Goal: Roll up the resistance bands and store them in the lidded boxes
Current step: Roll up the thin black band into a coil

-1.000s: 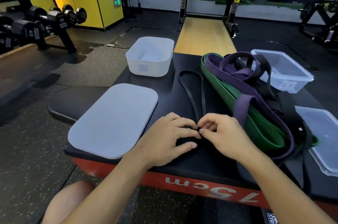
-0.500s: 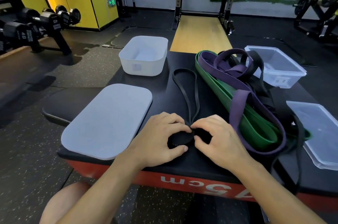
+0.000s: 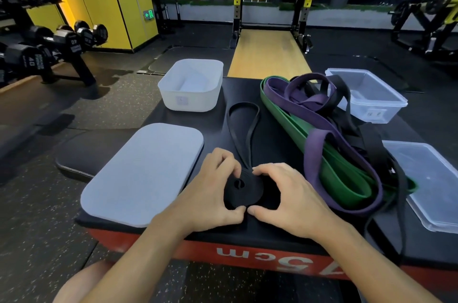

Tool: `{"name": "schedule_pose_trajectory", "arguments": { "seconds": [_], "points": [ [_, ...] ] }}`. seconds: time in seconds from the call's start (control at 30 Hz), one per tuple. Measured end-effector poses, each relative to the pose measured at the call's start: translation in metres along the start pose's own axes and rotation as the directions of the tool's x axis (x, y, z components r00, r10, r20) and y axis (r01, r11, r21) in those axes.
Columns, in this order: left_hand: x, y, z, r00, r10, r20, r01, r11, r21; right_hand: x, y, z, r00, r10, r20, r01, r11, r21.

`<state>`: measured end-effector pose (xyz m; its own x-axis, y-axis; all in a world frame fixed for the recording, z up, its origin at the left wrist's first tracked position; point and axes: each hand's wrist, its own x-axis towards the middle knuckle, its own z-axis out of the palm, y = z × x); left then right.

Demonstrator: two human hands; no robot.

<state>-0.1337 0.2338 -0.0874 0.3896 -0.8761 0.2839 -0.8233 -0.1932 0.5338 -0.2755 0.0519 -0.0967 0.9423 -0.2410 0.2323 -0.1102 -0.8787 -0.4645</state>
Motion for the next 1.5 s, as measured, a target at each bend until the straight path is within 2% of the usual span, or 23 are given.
{"name": "schedule_pose_trajectory", "arguments": {
  "seconds": [0.1, 0.27, 0.6, 0.73, 0.83, 0.97, 1.27, 1.5],
  "points": [
    [-0.001, 0.002, 0.0, 1.0, 0.011, 0.003, -0.011, 1.0, -0.014, 0.003, 0.002, 0.003, 0.999, -0.004, -0.034, 0.003, 1.0, -0.01],
    [0.0, 0.002, -0.001, 0.998, 0.023, 0.051, -0.022, 0.999, -0.025, 0.004, 0.003, 0.002, 0.999, -0.052, -0.004, 0.052, 0.998, 0.045],
    [0.017, 0.009, 0.002, 0.985, 0.069, 0.16, -0.061, 0.997, -0.057, 0.007, -0.001, -0.004, 0.998, -0.042, 0.038, 0.038, 0.996, 0.086],
    [0.014, 0.006, 0.006, 0.989, 0.087, 0.119, -0.084, 0.996, -0.031, 0.005, -0.003, -0.004, 0.999, -0.02, 0.026, 0.018, 0.997, 0.07],
    [0.016, -0.001, 0.006, 0.998, 0.043, 0.054, -0.042, 0.999, -0.005, 0.002, -0.005, -0.002, 0.999, -0.04, 0.016, 0.039, 0.996, 0.076],
    [0.021, -0.006, 0.003, 0.991, 0.041, 0.124, -0.035, 0.998, -0.046, 0.004, -0.004, 0.0, 0.999, -0.003, 0.037, -0.001, 0.995, 0.102],
    [0.021, -0.003, 0.001, 0.997, 0.05, 0.065, -0.045, 0.997, -0.067, 0.004, 0.002, 0.006, 1.0, -0.008, -0.02, 0.008, 0.999, 0.043],
    [0.02, -0.003, 0.001, 0.995, 0.051, 0.08, -0.044, 0.995, -0.091, 0.008, 0.011, 0.012, 0.997, 0.035, -0.072, -0.03, 0.997, 0.074]
  ]
}}
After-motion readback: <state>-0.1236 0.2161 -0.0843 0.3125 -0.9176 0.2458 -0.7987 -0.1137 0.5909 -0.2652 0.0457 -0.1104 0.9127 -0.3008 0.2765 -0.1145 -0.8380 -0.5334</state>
